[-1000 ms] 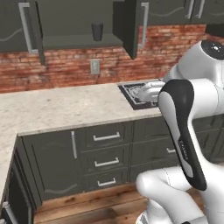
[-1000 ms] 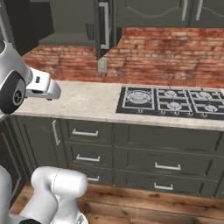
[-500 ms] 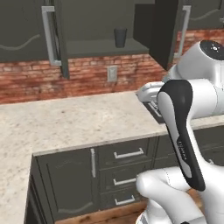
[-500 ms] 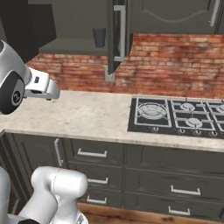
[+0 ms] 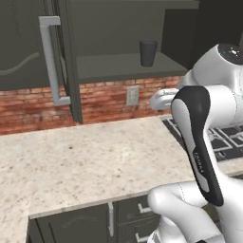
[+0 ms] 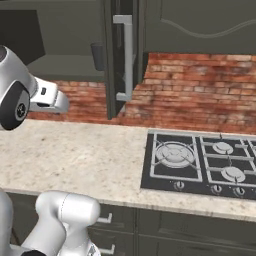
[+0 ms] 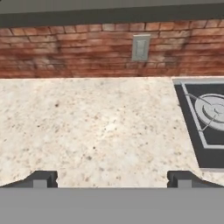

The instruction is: There is a bowl on the dining counter. Grab a lemon wedge from the fridge and place it in the bowl. Then get the liquor bottle and glass cup from the cabinet and place them next to the bowl.

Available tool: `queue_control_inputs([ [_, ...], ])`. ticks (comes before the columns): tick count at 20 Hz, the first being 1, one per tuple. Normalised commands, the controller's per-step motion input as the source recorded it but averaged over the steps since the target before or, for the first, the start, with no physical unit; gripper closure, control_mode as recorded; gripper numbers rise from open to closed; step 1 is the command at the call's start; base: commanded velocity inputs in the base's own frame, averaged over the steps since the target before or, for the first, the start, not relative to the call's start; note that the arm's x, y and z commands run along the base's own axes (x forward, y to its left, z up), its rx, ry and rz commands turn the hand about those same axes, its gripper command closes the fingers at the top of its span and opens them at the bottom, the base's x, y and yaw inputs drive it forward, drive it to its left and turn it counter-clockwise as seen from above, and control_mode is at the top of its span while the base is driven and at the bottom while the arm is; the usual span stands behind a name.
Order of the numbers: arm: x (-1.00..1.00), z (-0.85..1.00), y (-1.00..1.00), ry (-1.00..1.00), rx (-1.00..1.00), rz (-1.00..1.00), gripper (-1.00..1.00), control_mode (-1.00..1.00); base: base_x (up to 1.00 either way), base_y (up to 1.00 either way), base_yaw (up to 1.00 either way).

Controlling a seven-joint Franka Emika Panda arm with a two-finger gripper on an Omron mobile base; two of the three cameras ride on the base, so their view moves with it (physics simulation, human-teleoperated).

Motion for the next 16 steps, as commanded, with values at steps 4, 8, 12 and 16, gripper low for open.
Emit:
queue_control_inputs([
  [4, 0.00, 0.00, 0.00, 0.00, 0.00, 0.00, -1.00, 1.00, 0.85, 0.00, 0.00],
  [8, 0.08, 0.03, 0.00, 0.00, 0.00, -0.01, -1.00, -1.00, 0.24, 0.00, 0.00],
  [12, 0.00, 0.23, 0.02, -0.10, 0.00, -0.03, -1.00, -1.00, 0.00, 0.00, 0.00],
  [16, 0.00, 0.41, 0.06, -0.23, -0.03, 0.00, -1.00, -1.00, 0.00, 0.00, 0.00],
])
